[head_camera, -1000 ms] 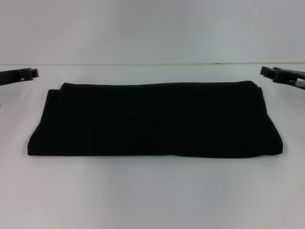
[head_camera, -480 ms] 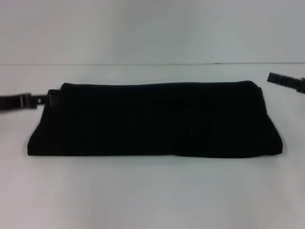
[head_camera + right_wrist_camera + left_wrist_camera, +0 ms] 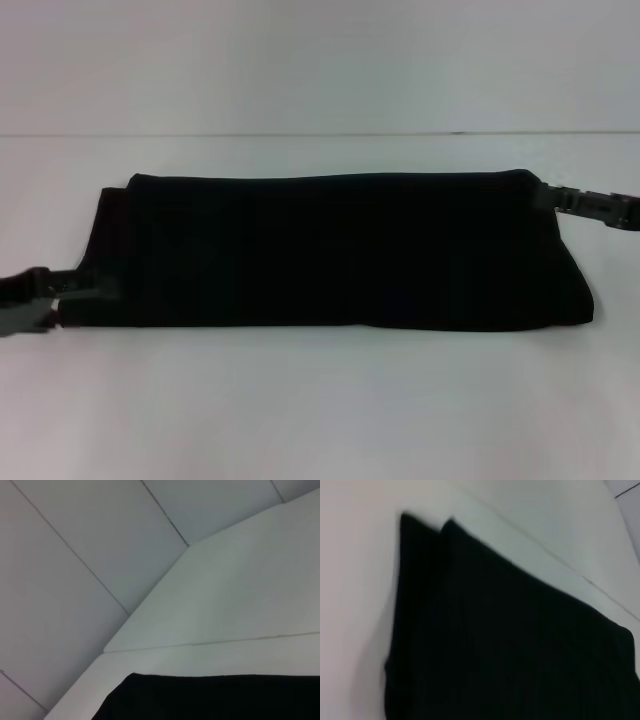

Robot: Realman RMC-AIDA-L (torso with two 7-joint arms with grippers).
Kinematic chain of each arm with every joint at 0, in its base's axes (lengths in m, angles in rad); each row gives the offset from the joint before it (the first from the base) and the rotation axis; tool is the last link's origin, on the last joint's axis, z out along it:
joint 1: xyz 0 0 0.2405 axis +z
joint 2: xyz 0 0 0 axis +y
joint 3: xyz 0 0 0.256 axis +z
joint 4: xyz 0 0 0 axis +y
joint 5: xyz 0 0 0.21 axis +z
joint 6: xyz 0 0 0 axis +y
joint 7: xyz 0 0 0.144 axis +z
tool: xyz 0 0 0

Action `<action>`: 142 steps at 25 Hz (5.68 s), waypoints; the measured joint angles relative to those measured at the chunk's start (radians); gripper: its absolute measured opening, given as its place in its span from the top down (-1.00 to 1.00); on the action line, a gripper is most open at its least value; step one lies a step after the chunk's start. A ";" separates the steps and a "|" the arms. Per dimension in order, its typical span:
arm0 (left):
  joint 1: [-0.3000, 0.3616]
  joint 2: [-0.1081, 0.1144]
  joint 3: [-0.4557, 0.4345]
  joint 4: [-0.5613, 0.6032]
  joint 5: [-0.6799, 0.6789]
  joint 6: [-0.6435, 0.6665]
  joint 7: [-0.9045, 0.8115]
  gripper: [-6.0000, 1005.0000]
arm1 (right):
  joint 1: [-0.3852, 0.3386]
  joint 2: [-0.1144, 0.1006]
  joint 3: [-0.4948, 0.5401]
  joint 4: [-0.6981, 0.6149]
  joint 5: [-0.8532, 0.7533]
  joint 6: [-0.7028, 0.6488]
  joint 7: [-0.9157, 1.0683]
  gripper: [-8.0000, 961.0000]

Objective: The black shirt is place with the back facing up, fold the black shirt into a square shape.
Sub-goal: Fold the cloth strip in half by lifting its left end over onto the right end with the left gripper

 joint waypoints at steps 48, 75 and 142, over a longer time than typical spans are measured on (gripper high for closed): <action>-0.029 0.028 -0.096 -0.297 0.047 -0.347 -0.564 -0.78 | 0.079 0.007 -0.177 -0.057 0.048 -0.027 -0.231 -0.56; -0.054 0.039 -0.088 -0.297 0.044 -0.388 -0.490 -0.69 | 0.078 0.008 -0.140 -0.057 0.049 -0.018 -0.236 -0.56; -0.315 0.065 0.012 -0.067 -0.042 0.091 0.004 0.87 | 0.060 0.046 -0.125 -0.030 0.190 0.158 -0.295 -0.56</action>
